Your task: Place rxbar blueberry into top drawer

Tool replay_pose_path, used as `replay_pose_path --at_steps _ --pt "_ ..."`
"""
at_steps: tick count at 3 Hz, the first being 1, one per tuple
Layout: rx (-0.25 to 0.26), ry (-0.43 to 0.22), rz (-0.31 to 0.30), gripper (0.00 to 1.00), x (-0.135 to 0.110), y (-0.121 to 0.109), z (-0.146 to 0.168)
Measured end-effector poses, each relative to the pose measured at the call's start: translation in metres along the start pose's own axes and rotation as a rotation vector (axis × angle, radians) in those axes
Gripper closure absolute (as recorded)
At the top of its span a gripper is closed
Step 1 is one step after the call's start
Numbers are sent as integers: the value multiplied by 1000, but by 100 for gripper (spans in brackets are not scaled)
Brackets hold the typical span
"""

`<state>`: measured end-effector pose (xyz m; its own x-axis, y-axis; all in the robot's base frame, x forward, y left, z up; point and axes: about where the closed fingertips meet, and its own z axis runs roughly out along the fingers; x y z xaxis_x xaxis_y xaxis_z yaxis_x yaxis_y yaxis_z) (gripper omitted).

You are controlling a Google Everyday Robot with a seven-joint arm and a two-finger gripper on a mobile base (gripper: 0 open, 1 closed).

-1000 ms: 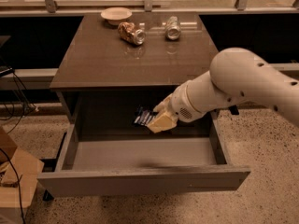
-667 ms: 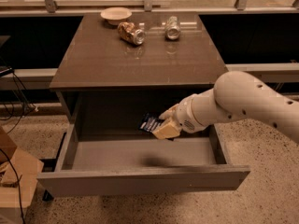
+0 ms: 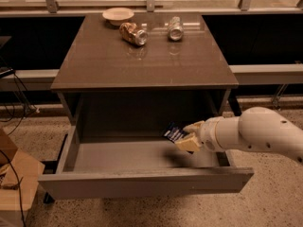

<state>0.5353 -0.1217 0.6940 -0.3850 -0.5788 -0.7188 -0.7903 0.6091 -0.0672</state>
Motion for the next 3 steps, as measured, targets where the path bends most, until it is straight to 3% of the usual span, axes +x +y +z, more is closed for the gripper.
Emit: replay_pose_path --at_steps 1,3 --pt "70 -10 70 81 37 -18 -6" --pt "66 -11 64 27 33 -16 -4"
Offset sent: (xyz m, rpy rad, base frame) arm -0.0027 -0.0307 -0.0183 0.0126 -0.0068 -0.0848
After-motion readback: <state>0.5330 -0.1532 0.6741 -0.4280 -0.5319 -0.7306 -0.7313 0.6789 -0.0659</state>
